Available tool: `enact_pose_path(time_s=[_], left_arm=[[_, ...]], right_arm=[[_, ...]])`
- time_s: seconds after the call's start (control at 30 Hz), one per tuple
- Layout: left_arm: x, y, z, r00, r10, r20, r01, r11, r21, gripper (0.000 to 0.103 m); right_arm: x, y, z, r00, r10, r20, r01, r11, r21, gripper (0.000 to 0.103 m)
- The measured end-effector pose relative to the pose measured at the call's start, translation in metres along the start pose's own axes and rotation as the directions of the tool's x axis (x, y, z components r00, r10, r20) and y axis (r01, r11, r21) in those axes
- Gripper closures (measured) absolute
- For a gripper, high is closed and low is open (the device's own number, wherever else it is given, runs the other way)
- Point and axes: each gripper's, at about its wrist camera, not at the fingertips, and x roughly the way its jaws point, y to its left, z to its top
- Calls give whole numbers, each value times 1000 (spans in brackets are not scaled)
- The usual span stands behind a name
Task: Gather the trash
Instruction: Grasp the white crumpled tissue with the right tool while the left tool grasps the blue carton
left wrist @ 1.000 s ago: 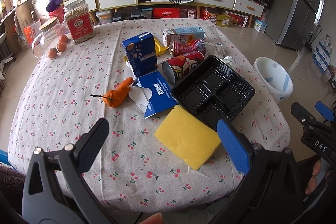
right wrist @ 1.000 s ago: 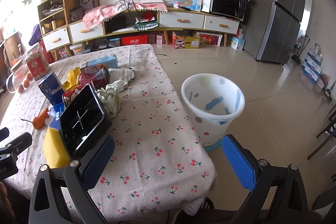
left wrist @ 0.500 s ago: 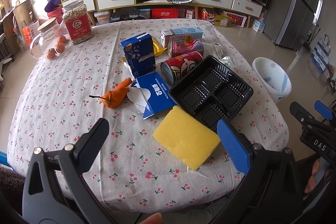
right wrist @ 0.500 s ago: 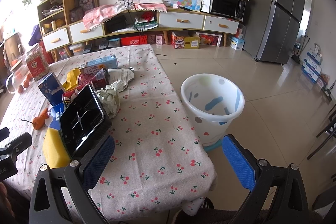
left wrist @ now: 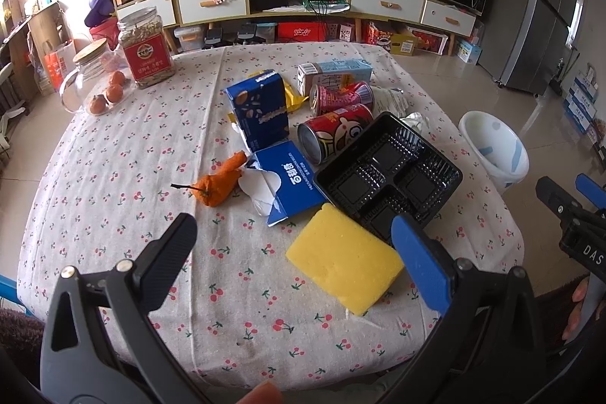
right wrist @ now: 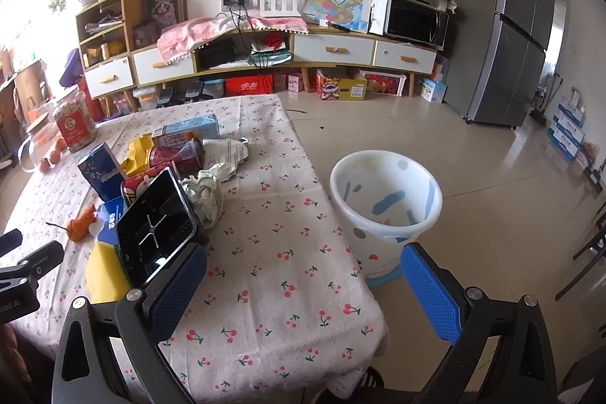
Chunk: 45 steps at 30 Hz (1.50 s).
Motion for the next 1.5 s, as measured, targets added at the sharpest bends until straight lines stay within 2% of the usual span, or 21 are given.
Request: enact_pose_path(time_s=[0.1,0.23,0.43,0.53,0.7,0.83,0.9,0.97,1.07,1.2,1.27,1.5], left_arm=[[3,2,4,1000,5,-9,-5,1000,17,1],[11,11,14,997,-51,-63,52,998,22,1],[24,24,49,992,-70,-106,80,993,87,1],[42,36,68,989,-69,-133,75,996,39,1],[74,46,87,990,-72,-125,65,996,-54,2],[95,47,95,991,-71,-116,58,992,-112,8],[104,42,101,991,-77,-106,63,989,-133,8],[110,34,105,994,-57,-89,45,990,-130,8],[121,29,108,997,-6,-78,-4,992,-125,9],[130,34,109,996,36,-79,-47,989,-138,31],[130,42,107,996,41,-75,-52,987,-149,38],[115,63,109,999,4,-45,-13,982,-187,39]], right_arm=[[0,-1,6,1000,16,-15,-16,1000,2,0],[3,-4,17,997,59,-55,-58,998,6,0],[8,-7,56,990,109,-94,-110,994,-10,0],[18,-3,79,987,122,-100,-124,992,-18,0],[55,17,106,980,136,-142,-143,989,-39,0],[92,25,104,966,180,-187,-184,983,-4,0],[112,27,99,951,181,-249,-186,982,2,0],[127,29,100,941,185,-284,-195,981,-5,0],[141,27,108,938,180,-297,-187,982,8,0],[154,33,120,923,223,-313,-223,974,37,0],[161,38,124,914,242,-325,-239,970,51,0],[174,57,133,894,287,-344,-268,958,104,0]])
